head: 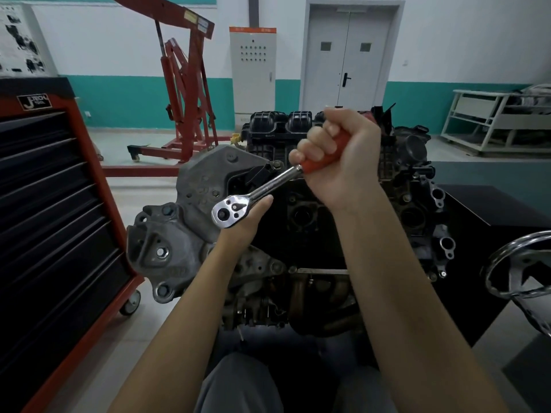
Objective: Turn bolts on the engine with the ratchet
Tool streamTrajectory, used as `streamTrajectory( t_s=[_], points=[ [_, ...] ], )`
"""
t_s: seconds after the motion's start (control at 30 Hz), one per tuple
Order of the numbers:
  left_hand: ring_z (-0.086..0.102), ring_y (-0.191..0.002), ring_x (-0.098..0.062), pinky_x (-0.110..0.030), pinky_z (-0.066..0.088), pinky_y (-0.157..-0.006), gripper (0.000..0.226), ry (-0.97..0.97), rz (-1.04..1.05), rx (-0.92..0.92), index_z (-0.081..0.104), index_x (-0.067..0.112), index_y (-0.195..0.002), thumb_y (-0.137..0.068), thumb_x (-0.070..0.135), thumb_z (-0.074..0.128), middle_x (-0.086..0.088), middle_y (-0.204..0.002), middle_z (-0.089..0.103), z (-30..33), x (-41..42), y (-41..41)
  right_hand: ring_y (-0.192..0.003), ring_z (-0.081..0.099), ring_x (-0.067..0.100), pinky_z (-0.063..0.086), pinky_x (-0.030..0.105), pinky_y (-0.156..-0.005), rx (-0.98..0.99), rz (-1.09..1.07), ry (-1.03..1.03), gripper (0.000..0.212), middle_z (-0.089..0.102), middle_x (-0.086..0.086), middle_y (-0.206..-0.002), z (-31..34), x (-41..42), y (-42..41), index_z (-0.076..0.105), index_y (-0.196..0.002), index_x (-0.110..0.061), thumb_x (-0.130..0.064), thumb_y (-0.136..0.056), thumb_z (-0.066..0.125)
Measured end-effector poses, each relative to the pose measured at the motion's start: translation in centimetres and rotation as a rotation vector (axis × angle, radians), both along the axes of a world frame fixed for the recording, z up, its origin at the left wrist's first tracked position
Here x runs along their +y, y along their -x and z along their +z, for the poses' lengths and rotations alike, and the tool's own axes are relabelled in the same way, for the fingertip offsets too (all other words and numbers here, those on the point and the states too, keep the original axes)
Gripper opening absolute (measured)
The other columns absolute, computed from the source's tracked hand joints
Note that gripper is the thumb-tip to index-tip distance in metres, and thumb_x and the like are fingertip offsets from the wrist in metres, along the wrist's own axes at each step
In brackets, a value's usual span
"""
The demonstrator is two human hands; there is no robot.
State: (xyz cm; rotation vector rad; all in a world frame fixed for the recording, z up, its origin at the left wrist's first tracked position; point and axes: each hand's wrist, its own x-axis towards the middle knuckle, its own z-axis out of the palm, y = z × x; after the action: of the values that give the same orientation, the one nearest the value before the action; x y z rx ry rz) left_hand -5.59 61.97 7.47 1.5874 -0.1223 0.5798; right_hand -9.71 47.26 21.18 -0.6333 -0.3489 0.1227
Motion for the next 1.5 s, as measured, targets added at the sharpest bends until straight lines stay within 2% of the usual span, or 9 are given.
streamTrajectory(
  t_s=[0.27,0.33,0.57,0.73,0.83,1.0,1.13,1.27,1.5],
  points=[
    [0.025,-0.042,-0.010,-0.027,0.020,-0.047,0.055,0.092,0.028,-0.155,0.034,0.001,-0.052,-0.081,0.038,0.061,-0.004,-0.052,0.030,1.3,-0.8,0.3,-0.048,0.045,0.016,0.046,0.035,-0.069,0.044,-0.226,-0.496,0.033,0.040,-0.001,-0.047,-9.6,1.7,7.4,0.045,-0.048,-0.019,-0.021,-0.081,0.047],
    [0.024,-0.039,-0.007,-0.027,0.019,-0.046,0.058,0.105,0.041,-0.188,0.033,-0.003,-0.048,-0.086,0.033,0.059,-0.004,-0.051,0.030,1.1,-1.0,0.6,-0.049,0.045,0.016,0.047,0.033,-0.067,0.002,-0.231,-0.466,0.035,0.040,-0.002,-0.046,-9.9,1.9,7.7,0.045,-0.046,-0.019,-0.021,-0.082,0.045],
    [0.035,-0.041,-0.001,-0.013,0.032,-0.047,0.047,0.036,0.110,-0.056,0.043,0.030,-0.045,-0.085,0.036,0.066,0.017,-0.045,0.039,0.5,-0.4,-0.3,-0.038,0.029,0.014,0.039,0.023,-0.047,0.024,-0.136,-0.232,0.035,0.028,-0.004,-0.041,-4.0,-0.4,2.8,0.038,-0.047,-0.018,-0.011,-0.080,0.045],
    [0.043,-0.050,0.001,-0.012,0.039,-0.055,0.037,-0.049,0.063,0.025,0.052,0.032,-0.046,-0.072,0.057,0.059,0.017,-0.049,0.044,0.2,-0.3,0.2,-0.035,0.027,0.013,0.036,0.021,-0.044,-0.003,-0.004,0.028,0.038,0.027,-0.004,-0.039,0.3,-0.2,-0.2,0.036,-0.049,-0.016,-0.008,-0.085,0.043],
    [0.040,-0.059,-0.021,-0.033,0.035,-0.060,0.038,-0.053,0.046,0.030,0.045,0.026,-0.052,-0.065,0.057,0.062,0.001,-0.056,0.041,0.6,-0.2,0.6,-0.036,0.027,0.012,0.035,0.021,-0.044,0.009,-0.032,-0.029,0.039,0.028,-0.004,-0.040,-0.5,-0.3,0.3,0.036,-0.051,-0.016,-0.008,-0.088,0.043],
    [0.025,-0.045,-0.009,-0.024,0.022,-0.048,0.048,0.029,0.033,-0.117,0.036,0.014,-0.054,-0.089,0.021,0.067,0.002,-0.049,0.029,1.2,-0.6,0.6,-0.044,0.039,0.015,0.046,0.029,-0.057,0.053,-0.199,-0.378,0.037,0.036,-0.002,-0.045,-7.2,0.2,5.3,0.043,-0.049,-0.019,-0.015,-0.086,0.045],
    [0.020,-0.046,-0.015,-0.026,0.018,-0.046,0.053,0.042,0.059,-0.153,0.030,0.010,-0.052,-0.093,0.017,0.063,-0.004,-0.054,0.025,1.5,-1.0,0.8,-0.052,0.050,0.016,0.048,0.035,-0.072,-0.008,-0.235,-0.472,0.032,0.045,-0.001,-0.047,-10.3,2.0,8.0,0.048,-0.047,-0.019,-0.023,-0.079,0.049],
    [0.022,-0.039,-0.004,-0.017,0.020,-0.044,0.055,0.050,0.055,-0.136,0.033,0.007,-0.047,-0.091,0.019,0.065,0.001,-0.046,0.027,1.3,-0.7,0.5,-0.044,0.040,0.017,0.046,0.033,-0.058,0.004,-0.236,-0.390,0.033,0.036,-0.001,-0.044,-8.1,1.3,6.2,0.044,-0.046,-0.018,-0.018,-0.079,0.048],
    [0.057,-0.061,0.008,-0.011,0.045,-0.067,0.024,0.078,0.046,0.029,0.068,0.039,-0.057,-0.080,0.041,0.066,0.023,-0.059,0.060,-0.2,-0.4,-0.3,-0.036,0.029,0.014,0.039,0.021,-0.046,0.054,-0.058,0.004,0.039,0.029,-0.004,-0.040,-0.6,-0.4,0.3,0.037,-0.050,-0.016,-0.009,-0.087,0.043]
  ],
)
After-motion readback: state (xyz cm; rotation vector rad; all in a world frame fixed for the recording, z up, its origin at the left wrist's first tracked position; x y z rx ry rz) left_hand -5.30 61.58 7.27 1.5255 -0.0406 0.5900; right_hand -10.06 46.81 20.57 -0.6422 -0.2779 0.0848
